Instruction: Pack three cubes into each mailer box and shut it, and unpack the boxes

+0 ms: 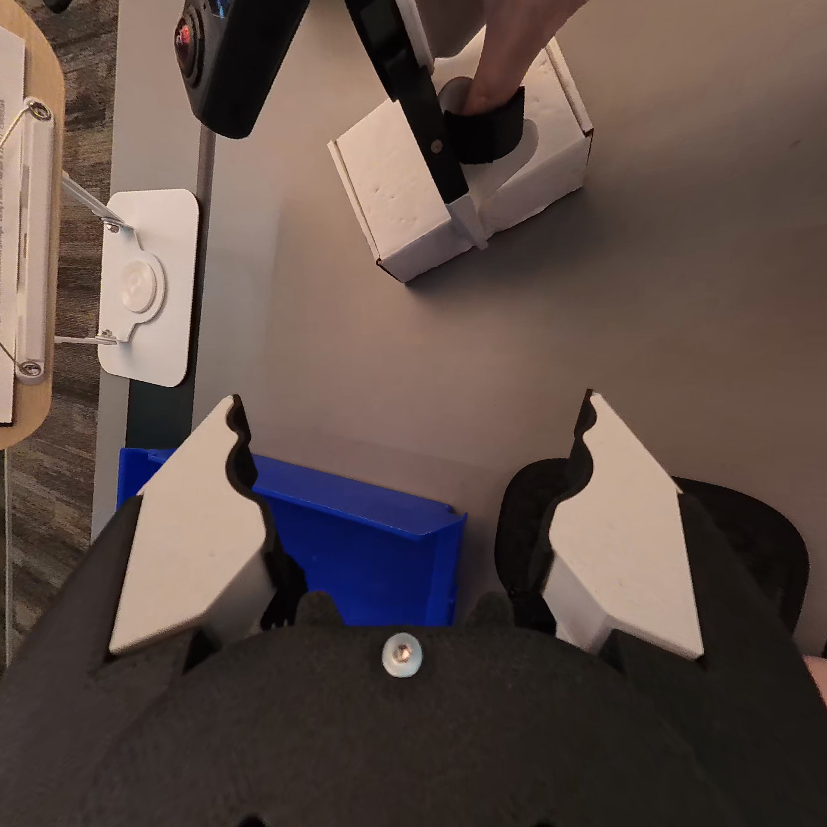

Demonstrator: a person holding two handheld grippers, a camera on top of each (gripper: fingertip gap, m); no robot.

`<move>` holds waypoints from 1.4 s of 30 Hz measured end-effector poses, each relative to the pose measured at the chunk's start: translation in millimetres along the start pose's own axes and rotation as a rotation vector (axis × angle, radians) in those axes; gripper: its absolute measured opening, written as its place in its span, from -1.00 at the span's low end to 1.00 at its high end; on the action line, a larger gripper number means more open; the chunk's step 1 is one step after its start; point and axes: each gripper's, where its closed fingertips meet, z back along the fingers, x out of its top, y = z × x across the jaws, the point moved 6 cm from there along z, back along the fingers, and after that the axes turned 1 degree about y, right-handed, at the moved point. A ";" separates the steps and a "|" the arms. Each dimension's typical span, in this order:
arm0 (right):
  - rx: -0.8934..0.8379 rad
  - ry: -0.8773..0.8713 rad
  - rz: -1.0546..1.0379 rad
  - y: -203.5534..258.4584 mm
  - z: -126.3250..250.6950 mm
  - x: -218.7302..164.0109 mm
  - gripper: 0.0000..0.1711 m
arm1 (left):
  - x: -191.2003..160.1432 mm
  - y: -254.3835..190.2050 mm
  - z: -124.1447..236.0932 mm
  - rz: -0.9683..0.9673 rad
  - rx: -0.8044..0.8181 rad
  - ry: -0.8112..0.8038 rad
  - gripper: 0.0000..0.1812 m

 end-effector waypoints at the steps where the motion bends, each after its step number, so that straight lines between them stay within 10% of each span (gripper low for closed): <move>1: 0.002 0.000 -0.001 -0.1 0.7 0.0 0.51 | 0.0 0.0 0.1 0.000 0.001 0.000 0.56; 42: -0.039 -0.047 0.102 -1.1 3.7 -2.5 0.53 | 0.2 -2.5 -5.9 -0.023 -0.011 0.025 0.54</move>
